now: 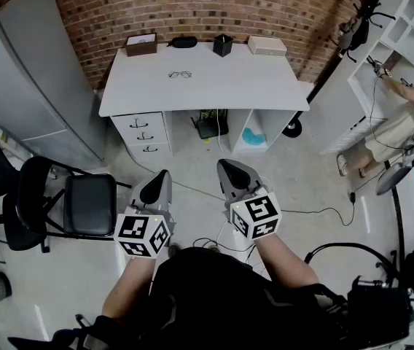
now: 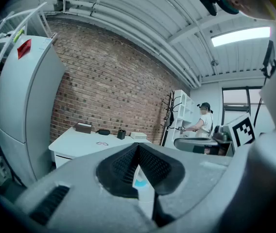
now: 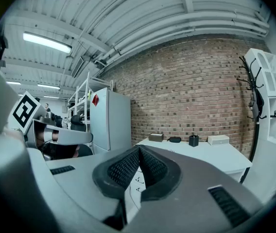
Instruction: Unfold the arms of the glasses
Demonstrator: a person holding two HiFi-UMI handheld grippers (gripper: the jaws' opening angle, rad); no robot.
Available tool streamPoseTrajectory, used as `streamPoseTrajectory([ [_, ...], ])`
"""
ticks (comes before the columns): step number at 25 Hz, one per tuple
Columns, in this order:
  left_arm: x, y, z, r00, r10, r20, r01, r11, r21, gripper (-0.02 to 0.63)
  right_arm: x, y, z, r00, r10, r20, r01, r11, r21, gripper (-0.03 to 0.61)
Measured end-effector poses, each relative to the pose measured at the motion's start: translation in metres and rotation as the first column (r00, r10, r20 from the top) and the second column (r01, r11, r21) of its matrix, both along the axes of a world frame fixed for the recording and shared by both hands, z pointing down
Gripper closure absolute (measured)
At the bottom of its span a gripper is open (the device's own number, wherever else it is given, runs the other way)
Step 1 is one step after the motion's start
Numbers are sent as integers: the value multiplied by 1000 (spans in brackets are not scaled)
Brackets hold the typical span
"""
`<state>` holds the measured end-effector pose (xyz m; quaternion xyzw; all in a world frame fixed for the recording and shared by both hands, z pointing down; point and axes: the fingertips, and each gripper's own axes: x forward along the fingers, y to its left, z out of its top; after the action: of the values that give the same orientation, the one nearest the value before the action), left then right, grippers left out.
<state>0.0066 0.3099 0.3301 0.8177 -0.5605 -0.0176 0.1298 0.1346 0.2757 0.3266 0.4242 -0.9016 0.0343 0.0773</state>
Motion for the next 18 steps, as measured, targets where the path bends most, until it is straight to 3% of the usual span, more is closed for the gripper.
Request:
streamPoseTrajectory([
  [18,-28,1,9,999,-23,-26,23,1000,-11,604,-15,0,-2,1000,9,1,-9,1000,16,570],
])
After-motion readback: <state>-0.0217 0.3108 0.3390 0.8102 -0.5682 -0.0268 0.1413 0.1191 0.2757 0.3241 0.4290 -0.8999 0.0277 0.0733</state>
